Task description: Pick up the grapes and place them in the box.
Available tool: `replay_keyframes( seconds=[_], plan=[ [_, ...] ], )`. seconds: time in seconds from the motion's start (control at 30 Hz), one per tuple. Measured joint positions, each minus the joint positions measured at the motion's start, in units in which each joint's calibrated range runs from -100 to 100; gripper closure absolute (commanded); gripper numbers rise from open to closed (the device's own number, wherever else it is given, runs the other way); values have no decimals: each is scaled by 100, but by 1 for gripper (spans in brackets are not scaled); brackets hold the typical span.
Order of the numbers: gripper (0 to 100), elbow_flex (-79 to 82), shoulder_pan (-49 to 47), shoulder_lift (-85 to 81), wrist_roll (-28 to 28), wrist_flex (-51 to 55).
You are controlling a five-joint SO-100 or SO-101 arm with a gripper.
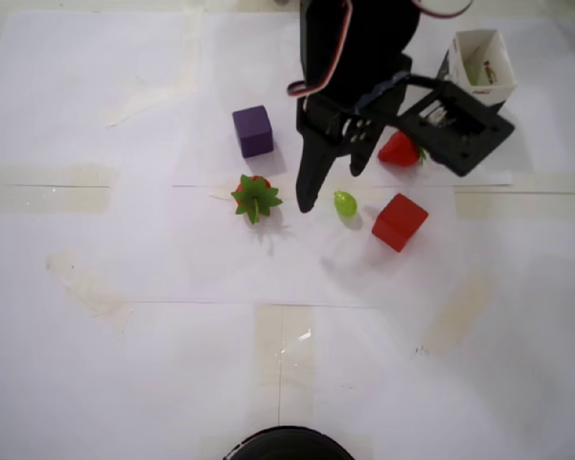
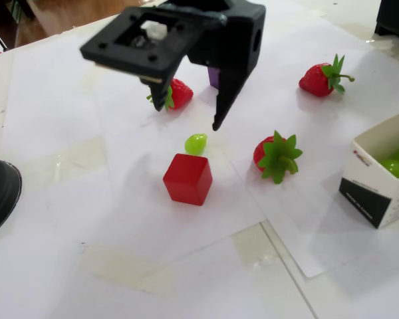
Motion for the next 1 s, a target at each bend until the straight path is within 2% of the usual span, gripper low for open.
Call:
replay_keyframes(
  seconds=[0.2,0.33,0.63,1.0],
  plan=[
    [71,-90,-60,91,-59,-119],
    [78,-109,-60,245,-244,-119],
    [78,-109,-270,309,-606,-245],
    [81,109,-277,373,-718,-656]
  ],
)
